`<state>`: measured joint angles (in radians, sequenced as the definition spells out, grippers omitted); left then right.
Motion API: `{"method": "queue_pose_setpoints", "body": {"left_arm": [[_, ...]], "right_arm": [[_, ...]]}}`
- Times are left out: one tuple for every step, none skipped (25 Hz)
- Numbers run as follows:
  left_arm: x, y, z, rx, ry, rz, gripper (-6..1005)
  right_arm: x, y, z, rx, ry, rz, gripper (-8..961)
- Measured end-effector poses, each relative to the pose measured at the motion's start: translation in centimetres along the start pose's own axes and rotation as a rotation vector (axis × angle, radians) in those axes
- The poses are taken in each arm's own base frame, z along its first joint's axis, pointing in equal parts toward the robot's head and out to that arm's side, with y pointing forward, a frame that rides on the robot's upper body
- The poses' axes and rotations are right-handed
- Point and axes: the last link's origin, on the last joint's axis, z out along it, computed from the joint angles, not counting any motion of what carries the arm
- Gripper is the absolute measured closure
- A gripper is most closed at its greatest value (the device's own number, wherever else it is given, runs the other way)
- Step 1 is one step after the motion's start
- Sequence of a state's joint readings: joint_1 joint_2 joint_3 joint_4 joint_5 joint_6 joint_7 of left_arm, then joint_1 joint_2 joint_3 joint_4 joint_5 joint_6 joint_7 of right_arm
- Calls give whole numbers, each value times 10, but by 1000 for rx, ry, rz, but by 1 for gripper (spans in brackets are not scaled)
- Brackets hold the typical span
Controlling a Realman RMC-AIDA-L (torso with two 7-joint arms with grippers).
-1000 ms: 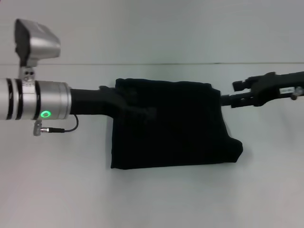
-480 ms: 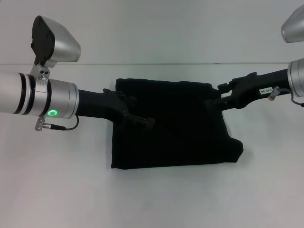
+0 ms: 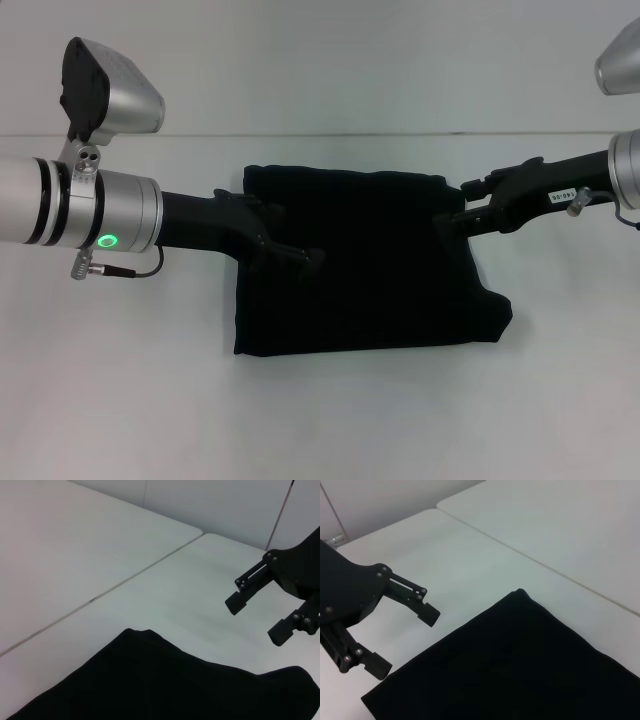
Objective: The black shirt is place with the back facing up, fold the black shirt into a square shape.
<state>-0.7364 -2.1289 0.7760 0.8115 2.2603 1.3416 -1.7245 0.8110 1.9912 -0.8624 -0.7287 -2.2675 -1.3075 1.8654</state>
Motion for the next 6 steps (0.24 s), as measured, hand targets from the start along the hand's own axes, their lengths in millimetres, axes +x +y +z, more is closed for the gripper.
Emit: {"method": "queue_pose_setpoints", "body": {"left_arm": [[0, 0, 0, 0, 0, 0, 47], [0, 0, 0, -1, 0, 0, 47], [0, 1, 0, -3, 1, -1, 47], [0, 1, 0, -3, 1, -1, 47], [0, 1, 0, -4, 1, -1, 47], [0, 1, 1, -5, 1, -2, 47]], "right_arm": [[0, 0, 0, 0, 0, 1, 163], [1, 0, 0, 0, 0, 2, 163], [1, 0, 0, -1, 0, 3, 163], [1, 0, 0, -1, 1, 3, 163], [1, 0, -1, -2, 1, 4, 163], [2, 0, -1, -2, 2, 4, 163]]}}
